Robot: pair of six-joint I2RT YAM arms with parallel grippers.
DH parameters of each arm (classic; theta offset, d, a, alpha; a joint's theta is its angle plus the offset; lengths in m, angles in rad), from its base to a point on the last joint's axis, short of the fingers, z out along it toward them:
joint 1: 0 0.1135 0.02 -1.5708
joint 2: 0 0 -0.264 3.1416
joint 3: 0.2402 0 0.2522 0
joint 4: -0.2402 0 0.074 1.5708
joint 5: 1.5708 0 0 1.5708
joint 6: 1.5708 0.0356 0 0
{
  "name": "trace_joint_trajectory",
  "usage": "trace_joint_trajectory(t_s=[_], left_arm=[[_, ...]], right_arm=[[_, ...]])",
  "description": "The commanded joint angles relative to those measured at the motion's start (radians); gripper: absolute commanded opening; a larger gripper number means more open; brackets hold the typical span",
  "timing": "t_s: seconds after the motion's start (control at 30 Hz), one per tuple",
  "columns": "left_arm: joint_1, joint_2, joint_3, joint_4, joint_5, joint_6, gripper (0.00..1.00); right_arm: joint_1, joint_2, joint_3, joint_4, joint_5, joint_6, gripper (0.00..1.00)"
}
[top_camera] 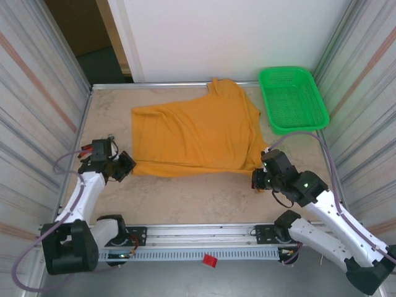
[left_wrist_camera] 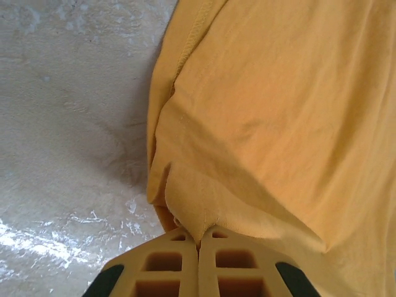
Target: Fold the inside-out t-shirt
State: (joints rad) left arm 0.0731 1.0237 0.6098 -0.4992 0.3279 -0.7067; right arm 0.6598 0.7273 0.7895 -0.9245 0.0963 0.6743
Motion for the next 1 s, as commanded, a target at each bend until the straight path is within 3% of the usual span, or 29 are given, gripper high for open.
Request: trace_joint_trajectory(t_s=[0.0, 0.07, 0.23, 0.37, 0.47, 0.63, 0.83, 0.97], left_arm=[[0.008, -0.046, 0.001, -0.053, -0.008, 0.017, 0.00], [0.008, -0.051, -0.023, -0.050, 0.008, 0.015, 0.06], [0.008, -0.086, -0.007, -0.100, -0.028, 0.051, 0.45], [0.008, -0.078, 0.096, -0.107, -0.086, 0.090, 0.60], [0.008, 0.069, 0.215, -0.033, -0.103, 0.112, 0.62], [0.008, 0.487, 0.536, 0.098, -0.108, 0.118, 0.59], [-0.007, 0.899, 0.940, 0.101, -0.121, 0.014, 0.54], [-0.028, 1.120, 1.165, 0.050, -0.198, -0.046, 0.50]], right_arm=[[0.010, 0.022, 0.039, -0.041, 0.054, 0.024, 0.00], [0.014, 0.040, 0.032, -0.035, 0.049, 0.027, 0.00], [0.028, 0.069, 0.021, -0.023, 0.036, 0.028, 0.00], [0.034, 0.081, 0.014, -0.019, 0.043, 0.023, 0.00], [0.035, 0.101, 0.005, 0.004, 0.035, 0.015, 0.00], [0.035, 0.139, -0.008, 0.047, 0.020, 0.007, 0.00], [0.035, 0.148, -0.021, 0.055, 0.040, 0.011, 0.00], [0.034, 0.163, -0.025, 0.058, 0.051, 0.020, 0.00]])
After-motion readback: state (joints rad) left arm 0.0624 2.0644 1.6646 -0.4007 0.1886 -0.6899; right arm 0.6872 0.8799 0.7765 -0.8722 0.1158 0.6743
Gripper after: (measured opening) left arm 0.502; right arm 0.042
